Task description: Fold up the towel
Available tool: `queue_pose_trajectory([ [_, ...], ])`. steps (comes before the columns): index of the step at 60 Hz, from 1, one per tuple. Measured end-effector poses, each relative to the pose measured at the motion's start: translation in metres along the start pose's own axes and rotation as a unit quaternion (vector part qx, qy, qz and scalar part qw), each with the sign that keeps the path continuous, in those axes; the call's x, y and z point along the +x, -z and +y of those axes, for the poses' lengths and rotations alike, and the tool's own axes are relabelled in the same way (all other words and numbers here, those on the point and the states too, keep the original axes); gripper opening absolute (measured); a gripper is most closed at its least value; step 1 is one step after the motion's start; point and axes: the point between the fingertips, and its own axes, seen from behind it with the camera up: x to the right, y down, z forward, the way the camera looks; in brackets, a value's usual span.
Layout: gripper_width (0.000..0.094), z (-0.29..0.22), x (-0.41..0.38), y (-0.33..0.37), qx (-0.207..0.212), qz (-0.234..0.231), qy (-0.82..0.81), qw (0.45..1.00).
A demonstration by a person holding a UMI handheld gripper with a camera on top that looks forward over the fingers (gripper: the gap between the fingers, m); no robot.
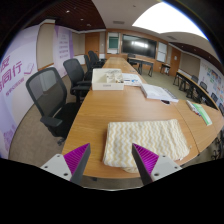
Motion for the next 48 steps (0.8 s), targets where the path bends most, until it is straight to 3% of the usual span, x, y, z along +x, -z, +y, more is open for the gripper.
queue_pose_trajectory([
  [16,0.0853,0.012,0.017,-0.098,-0.030,0.032,0.032,0.999],
  [21,0.0784,0.009,0.016,-0.104,-0.019,0.018,0.008,1.000],
  [25,0.0668,0.010,0.019,-0.104,-0.019,0.014,0.009,1.000],
  [29,0.0416,0.011,0.025,-0.104,-0.019,0.017,0.009,1.000],
  [32,0.0155,0.011,0.039,-0.105,-0.022,0.035,0.013,0.999],
  [33,0.0118,0.011,0.041,-0.105,-0.022,0.038,0.013,0.999],
  [48,0.0023,0.011,0.029,-0.098,-0.031,0.008,0.035,0.999],
])
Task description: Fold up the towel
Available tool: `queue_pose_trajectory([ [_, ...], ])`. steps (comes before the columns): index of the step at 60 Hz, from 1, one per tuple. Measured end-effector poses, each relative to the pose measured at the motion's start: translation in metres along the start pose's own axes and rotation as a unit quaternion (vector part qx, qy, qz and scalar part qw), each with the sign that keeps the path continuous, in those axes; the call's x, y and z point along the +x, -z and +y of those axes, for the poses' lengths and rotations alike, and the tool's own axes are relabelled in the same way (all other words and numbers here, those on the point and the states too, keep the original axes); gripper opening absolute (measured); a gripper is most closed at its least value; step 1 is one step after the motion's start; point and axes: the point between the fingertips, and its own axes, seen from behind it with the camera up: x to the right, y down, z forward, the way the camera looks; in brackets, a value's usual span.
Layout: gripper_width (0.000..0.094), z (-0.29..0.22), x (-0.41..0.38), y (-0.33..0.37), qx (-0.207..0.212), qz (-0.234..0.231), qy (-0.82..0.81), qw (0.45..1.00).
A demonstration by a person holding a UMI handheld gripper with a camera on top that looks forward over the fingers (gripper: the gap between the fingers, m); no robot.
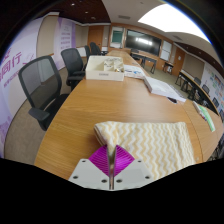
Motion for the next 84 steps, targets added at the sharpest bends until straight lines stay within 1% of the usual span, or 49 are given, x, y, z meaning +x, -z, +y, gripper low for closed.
queue_pose_trajectory([
  [4,0.0022,0.001,-0.014,0.010,-0.006,-0.031,-0.011,0.999],
  [8,0.0023,-0.004,-0.038,0.029,-0.009,-0.076,-0.029,0.997],
  [14,0.0022,-0.033,-0.082,0.073,0.000,-0.164,-0.074,0.984],
  [18,0.0026,-0.063,-0.093,0.102,0.018,-0.214,-0.100,0.972],
  [20,0.0030,-0.080,-0.092,0.112,0.029,-0.230,-0.113,0.966],
  [24,0.0034,-0.098,-0.076,0.117,0.041,-0.239,-0.129,0.961],
  [29,0.0037,-0.100,-0.036,0.100,0.047,-0.225,-0.135,0.964],
  [33,0.0039,-0.087,-0.009,0.079,0.030,-0.190,-0.125,0.973],
  [36,0.0048,-0.074,0.016,0.062,0.021,-0.176,-0.121,0.977],
  [39,0.0072,-0.063,0.037,0.048,0.013,-0.162,-0.112,0.980],
  [41,0.0118,-0.056,0.053,0.034,0.010,-0.154,-0.105,0.982],
  [43,0.0182,-0.050,0.063,0.032,0.009,-0.144,-0.098,0.985],
  [45,0.0270,-0.047,0.076,0.028,0.009,-0.132,-0.091,0.987],
  [47,0.0403,-0.044,0.092,0.026,0.010,-0.110,-0.084,0.990],
  [48,0.0495,-0.044,0.099,0.022,0.011,-0.100,-0.079,0.992],
  [49,0.0552,-0.044,0.107,0.022,0.012,-0.089,-0.074,0.993],
  [51,0.0698,-0.045,0.119,0.025,0.018,-0.073,-0.065,0.995],
  [53,0.0819,-0.048,0.130,0.029,0.025,-0.065,-0.059,0.996],
  [54,0.0860,-0.049,0.133,0.032,0.028,-0.061,-0.055,0.996],
  [55,0.0873,-0.051,0.137,0.035,0.031,-0.056,-0.053,0.997],
  [57,0.0857,-0.054,0.139,0.045,0.038,-0.053,-0.047,0.997],
  [70,0.0857,-0.059,0.131,0.126,0.061,-0.035,-0.016,0.997],
  [76,0.0852,-0.054,0.115,0.175,0.072,-0.031,-0.017,0.997],
  [84,0.0855,-0.037,0.096,0.246,0.087,-0.012,-0.024,0.996],
])
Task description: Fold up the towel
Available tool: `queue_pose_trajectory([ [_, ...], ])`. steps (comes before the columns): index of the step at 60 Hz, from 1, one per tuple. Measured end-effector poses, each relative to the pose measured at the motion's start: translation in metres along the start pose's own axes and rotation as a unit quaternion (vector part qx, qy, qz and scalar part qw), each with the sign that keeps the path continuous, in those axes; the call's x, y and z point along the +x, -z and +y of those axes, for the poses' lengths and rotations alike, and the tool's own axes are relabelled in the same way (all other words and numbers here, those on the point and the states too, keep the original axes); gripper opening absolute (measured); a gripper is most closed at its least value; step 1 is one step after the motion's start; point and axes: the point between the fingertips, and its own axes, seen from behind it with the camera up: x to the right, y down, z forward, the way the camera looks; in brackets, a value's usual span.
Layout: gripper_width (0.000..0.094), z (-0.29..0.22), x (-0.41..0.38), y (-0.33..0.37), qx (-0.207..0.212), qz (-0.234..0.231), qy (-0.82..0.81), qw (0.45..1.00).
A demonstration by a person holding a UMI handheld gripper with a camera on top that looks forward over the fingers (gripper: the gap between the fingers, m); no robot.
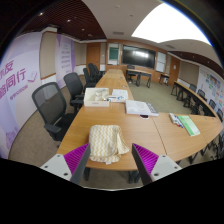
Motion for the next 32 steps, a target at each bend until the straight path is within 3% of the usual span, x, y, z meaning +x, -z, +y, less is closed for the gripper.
queue_pose_trajectory([
  [17,0.0855,0.034,-0.032,0.121,0.013,0.016,-0.005,1.000],
  [32,0.0854,0.048,-0.036,0.158,0.016,0.019,-0.011,1.000],
])
